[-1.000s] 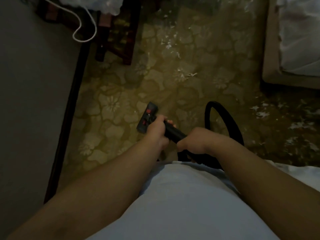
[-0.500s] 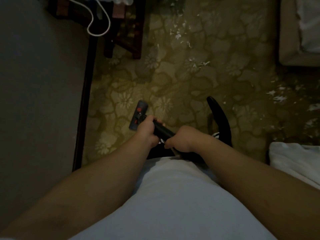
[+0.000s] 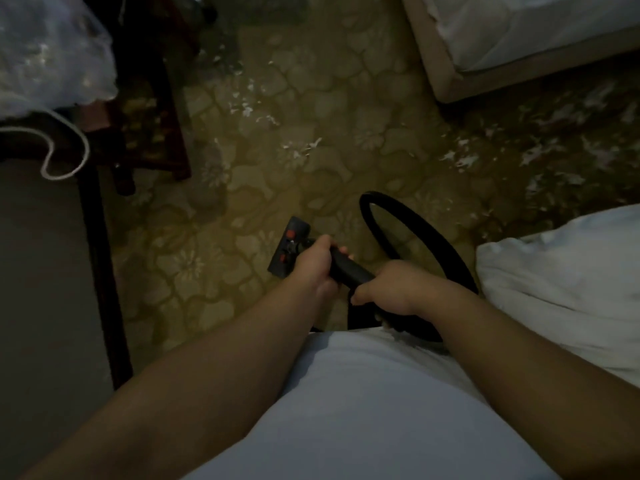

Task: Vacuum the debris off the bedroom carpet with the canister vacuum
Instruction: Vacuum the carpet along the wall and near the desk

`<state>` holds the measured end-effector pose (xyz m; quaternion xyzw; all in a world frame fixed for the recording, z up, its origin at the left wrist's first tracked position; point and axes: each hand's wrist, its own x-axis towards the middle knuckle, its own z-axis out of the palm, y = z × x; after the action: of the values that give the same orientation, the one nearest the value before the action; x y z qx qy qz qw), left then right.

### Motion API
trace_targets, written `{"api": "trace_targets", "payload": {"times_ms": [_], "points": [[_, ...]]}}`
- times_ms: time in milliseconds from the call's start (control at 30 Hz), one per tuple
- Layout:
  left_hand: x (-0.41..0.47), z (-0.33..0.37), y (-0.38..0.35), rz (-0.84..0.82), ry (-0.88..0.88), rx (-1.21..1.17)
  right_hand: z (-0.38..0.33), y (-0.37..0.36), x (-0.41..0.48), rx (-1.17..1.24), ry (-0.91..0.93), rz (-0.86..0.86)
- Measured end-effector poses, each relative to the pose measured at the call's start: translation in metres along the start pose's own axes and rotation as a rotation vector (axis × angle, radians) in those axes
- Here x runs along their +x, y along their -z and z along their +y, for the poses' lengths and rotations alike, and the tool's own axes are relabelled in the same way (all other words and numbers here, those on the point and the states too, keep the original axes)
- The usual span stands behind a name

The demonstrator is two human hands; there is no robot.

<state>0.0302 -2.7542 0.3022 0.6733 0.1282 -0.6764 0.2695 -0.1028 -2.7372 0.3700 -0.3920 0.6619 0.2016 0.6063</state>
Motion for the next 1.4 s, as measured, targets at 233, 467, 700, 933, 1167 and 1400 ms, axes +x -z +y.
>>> {"api": "trace_targets", "payload": {"times_ms": [233, 467, 700, 933, 1167, 1400], "points": [[0.001, -0.036, -0.131, -0.061, 0.076, 0.238, 0.084, 0.096, -0.006, 0.195, -0.078, 0.018], [-0.007, -0.047, -0.213, -0.213, 0.111, 0.395, 0.118, 0.159, -0.029, 0.297, -0.084, 0.081], [-0.003, -0.025, -0.251, -0.316, 0.124, 0.448, 0.096, 0.187, -0.039, 0.340, -0.146, 0.158], [0.021, 0.065, -0.242, -0.393, 0.211, 0.489, -0.003, 0.202, -0.032, 0.331, -0.200, 0.212], [0.048, 0.206, -0.203, -0.418, 0.250, 0.467, -0.153, 0.203, -0.005, 0.301, -0.198, 0.214], [0.075, 0.346, -0.152, -0.297, 0.077, 0.379, -0.283, 0.203, 0.044, 0.268, -0.096, 0.144]]}}
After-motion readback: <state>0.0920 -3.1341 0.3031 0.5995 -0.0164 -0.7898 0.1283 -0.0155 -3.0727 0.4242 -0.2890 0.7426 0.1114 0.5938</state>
